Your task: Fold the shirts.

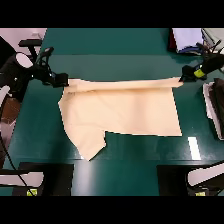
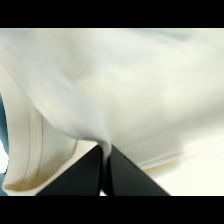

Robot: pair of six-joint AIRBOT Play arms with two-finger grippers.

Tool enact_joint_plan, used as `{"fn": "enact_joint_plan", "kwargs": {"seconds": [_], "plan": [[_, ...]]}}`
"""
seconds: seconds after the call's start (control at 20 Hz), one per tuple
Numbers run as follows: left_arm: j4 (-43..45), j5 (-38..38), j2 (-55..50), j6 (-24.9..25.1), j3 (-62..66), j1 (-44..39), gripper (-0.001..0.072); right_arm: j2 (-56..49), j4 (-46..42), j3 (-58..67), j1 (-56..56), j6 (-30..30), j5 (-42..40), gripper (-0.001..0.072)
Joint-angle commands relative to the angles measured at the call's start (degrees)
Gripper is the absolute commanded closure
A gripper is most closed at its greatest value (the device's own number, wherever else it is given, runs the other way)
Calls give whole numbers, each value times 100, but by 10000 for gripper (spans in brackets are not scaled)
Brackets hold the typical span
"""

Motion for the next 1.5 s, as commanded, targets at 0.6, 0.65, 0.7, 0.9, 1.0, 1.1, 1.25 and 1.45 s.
{"fn": "enact_joint_plan", "kwargs": {"seconds": [0.6, 0.65, 0.7, 0.9, 1.0, 1.1, 1.25, 1.45], "plan": [[643, -697, 2173, -824, -2699, 0, 206, 1707, 957, -1996, -72, -341, 96, 271], [610, -695, 2465, -852, -3169, 0, 206, 1965, 960, -2321, -74, -341, 20, 272], [586, -699, 2767, -953, -3644, 0, 206, 2186, 973, -2610, -72, -343, -46, 272], [-118, -350, 3464, -986, -4892, 0, 205, 2824, 994, -3445, -74, -345, -455, 272], [-577, -92, 3495, -898, -5228, 0, 206, 2997, 994, -3659, -74, -345, -581, 271], [-1099, 258, 3493, -614, -5460, 0, 206, 3097, 992, -3803, -74, -348, -675, 271], [-1353, 461, 3493, -566, -5587, 0, 209, 3117, 992, -3829, -74, -348, -619, 271], [-1340, 291, 3499, -476, -5346, 0, 682, 3115, 625, -3840, -153, -455, -184, 271]]}}
